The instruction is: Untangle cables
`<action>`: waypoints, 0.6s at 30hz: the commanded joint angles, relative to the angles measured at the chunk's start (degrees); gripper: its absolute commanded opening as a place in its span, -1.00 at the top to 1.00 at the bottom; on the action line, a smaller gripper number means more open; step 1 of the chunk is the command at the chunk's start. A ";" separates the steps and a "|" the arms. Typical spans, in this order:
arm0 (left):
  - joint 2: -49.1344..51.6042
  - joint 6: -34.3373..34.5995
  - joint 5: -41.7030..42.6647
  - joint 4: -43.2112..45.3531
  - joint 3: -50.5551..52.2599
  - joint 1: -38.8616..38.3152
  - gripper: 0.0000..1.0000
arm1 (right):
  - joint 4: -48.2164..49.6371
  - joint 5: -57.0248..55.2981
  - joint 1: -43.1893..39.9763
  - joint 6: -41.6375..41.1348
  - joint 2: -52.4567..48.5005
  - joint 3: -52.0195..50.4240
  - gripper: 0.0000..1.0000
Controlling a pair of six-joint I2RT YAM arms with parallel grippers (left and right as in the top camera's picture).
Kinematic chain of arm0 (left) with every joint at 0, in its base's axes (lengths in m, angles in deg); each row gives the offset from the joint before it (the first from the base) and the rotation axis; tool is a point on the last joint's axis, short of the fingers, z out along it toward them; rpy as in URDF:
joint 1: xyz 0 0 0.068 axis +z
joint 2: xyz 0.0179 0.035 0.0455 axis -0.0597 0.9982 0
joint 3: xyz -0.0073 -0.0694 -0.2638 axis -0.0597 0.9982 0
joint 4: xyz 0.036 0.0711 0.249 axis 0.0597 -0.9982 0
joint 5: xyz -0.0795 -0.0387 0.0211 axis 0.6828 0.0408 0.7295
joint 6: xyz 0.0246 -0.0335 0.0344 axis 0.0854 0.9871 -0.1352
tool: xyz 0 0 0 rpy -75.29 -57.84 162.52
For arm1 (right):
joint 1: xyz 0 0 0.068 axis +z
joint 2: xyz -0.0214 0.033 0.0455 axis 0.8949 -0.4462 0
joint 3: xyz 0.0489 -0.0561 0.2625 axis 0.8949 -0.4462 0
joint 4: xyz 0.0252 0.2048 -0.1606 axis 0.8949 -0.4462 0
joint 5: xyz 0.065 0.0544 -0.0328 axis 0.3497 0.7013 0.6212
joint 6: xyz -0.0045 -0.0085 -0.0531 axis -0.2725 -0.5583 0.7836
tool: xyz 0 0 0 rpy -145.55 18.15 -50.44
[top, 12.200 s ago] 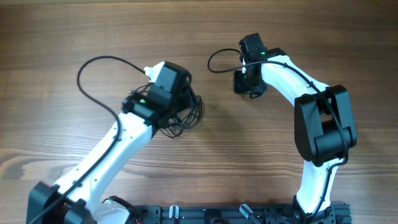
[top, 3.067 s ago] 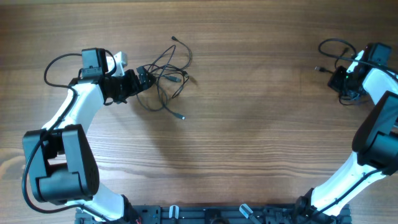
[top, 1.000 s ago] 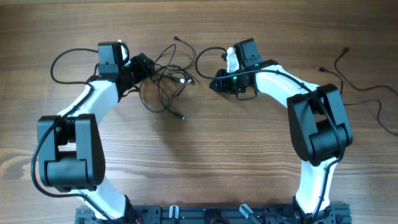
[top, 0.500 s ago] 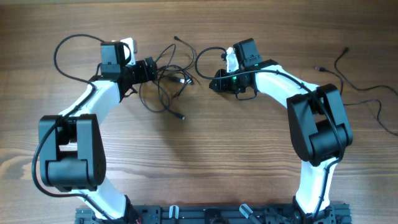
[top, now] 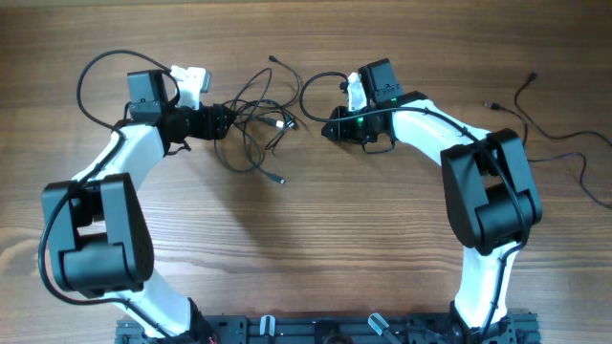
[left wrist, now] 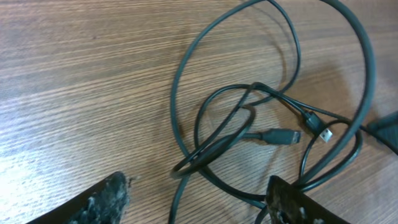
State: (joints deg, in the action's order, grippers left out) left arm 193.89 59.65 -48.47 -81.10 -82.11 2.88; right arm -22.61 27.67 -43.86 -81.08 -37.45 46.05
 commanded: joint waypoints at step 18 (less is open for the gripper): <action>-9.20 13.27 6.56 -2.62 -0.17 -0.39 0.92 | -3.10 -4.81 0.46 -0.39 -1.97 -1.29 0.06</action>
State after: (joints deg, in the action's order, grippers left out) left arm 187.66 71.28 -43.51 -82.06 -82.11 2.53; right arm -23.92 27.69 -43.49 -81.28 -37.24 46.62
